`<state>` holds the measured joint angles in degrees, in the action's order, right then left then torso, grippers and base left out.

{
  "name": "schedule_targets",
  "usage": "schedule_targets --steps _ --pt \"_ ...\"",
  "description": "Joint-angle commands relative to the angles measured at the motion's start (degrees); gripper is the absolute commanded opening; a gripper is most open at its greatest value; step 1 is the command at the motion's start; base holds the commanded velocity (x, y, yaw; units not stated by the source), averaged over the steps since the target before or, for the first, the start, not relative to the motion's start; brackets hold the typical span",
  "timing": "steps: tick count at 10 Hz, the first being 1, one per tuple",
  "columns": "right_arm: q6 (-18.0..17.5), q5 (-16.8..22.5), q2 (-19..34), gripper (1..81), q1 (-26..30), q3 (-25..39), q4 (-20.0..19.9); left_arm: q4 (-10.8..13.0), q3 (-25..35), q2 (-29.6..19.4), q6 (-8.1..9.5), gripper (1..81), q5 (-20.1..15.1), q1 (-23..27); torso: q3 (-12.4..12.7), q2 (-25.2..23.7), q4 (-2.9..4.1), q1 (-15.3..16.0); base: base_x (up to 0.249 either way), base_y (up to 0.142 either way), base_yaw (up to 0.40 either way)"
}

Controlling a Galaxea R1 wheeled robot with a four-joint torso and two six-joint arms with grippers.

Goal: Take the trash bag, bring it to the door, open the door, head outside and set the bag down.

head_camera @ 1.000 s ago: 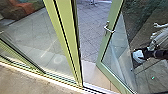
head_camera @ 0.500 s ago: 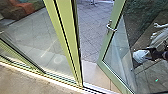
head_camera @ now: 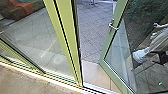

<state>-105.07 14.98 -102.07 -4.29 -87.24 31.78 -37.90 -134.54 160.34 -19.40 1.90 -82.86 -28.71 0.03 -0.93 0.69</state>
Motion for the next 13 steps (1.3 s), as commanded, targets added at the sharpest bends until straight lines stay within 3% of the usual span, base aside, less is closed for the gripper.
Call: schedule_targets --steps 1,8,13 --pt "-2.86 1.01 5.62 81.1 6.35 -3.02 -1.46 0.02 0.85 -0.55 -0.12 1.0 -5.86 -1.39 0.00 -0.03 0.00 0.00 0.000 0.000 0.000" --pt "-2.86 -1.00 11.24 81.1 4.95 -3.19 -1.46 0.02 1.11 -0.45 -0.12 1.0 -5.86 -1.39 0.00 -0.03 0.02 0.00 0.000 0.000 0.000" --pt "-3.03 -2.33 11.42 81.1 3.62 -3.37 -1.46 0.02 1.47 -0.63 -0.12 1.0 -5.77 -1.48 0.00 -0.03 0.02 0.00 0.000 0.000 0.000"
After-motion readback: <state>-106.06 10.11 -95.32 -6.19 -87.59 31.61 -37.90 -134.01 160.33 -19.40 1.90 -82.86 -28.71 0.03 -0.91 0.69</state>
